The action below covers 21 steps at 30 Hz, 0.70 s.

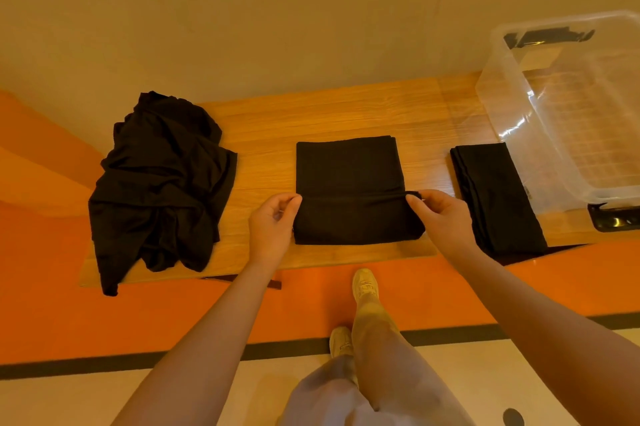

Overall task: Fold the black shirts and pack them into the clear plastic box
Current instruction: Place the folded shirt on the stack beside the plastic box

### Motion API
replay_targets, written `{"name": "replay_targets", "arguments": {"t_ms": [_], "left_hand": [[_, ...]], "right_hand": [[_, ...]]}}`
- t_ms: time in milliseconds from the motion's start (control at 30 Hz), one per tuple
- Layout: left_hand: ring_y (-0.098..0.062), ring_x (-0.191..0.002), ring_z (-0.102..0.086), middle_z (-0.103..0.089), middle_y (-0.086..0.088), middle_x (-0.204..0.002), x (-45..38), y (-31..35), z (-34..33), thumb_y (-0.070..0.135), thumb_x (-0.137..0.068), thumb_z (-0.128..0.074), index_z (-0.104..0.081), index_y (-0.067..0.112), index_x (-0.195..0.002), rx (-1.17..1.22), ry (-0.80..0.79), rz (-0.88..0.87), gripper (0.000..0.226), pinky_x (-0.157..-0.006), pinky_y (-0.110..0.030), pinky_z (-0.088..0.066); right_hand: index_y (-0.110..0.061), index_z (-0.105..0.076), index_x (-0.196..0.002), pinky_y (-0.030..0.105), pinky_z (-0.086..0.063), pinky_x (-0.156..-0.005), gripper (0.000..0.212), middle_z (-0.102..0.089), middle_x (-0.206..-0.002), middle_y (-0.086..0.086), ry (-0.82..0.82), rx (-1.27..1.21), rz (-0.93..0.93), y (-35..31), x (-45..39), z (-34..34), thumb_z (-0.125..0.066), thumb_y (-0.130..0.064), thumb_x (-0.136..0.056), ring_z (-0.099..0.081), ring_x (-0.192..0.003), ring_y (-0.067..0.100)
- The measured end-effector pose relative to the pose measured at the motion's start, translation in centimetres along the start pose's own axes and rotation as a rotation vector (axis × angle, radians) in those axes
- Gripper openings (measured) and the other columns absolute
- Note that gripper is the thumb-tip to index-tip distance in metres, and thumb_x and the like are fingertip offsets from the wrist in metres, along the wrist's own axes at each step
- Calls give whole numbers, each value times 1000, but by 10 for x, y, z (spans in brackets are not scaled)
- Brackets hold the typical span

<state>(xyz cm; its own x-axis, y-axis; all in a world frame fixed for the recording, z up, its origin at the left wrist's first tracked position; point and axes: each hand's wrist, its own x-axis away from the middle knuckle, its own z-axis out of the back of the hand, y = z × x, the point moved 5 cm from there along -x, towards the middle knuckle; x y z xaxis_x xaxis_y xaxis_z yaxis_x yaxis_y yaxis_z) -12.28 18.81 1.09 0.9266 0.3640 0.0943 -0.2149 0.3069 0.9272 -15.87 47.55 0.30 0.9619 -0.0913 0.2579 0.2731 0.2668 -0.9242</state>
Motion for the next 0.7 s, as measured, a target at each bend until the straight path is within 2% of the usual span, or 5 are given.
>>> {"name": "replay_targets", "arguments": {"t_ms": [200,267,400,600,700], "left_hand": [[6,-85,-56,-62,11,-92,-29,-10,-14,23,-94,-59,-66,16,-107,-137,4,39,16,-68,1,-40],[3,-82,-57,-63,9,-92,-34,-15,-16,24,-95,-59,-66,17,-107,-194,2,32,17,-67,-2,-42],[-9,-73,-62,-64,7,-88,-38,-24,-18,30,-95,-58,-67,17,-108,-288,-1,28,20,-63,-23,-52],[-10,-80,-61,-61,9,-89,-39,-26,-19,32,-94,-58,-65,15,-113,-339,11,-18,26,-63,-13,-43],[-11,-83,-58,-60,5,-101,-39,-19,-15,37,-96,-53,-57,15,-124,-380,72,-89,36,-67,-19,-45]], "right_hand": [[-18,-66,-110,39,-59,-76,25,-69,-89,-3,47,193,-72,9,-30,-7,-61,-34,-92,-66,-84,12],[-17,-65,-113,38,-59,-76,28,-69,-90,-3,54,246,-83,10,-36,-9,-60,-35,-92,-66,-84,11],[-17,-65,-113,38,-59,-71,31,-68,-88,-3,58,366,-55,8,-40,-12,-59,-38,-92,-65,-78,10],[-15,-64,-113,28,-52,-57,36,-65,-82,-5,92,561,24,1,-40,-12,-55,-43,-94,-60,-66,9],[-13,-57,-122,24,-48,-61,37,-63,-94,-2,140,627,86,-3,-34,-11,-51,-40,-97,-61,-76,11]]}}
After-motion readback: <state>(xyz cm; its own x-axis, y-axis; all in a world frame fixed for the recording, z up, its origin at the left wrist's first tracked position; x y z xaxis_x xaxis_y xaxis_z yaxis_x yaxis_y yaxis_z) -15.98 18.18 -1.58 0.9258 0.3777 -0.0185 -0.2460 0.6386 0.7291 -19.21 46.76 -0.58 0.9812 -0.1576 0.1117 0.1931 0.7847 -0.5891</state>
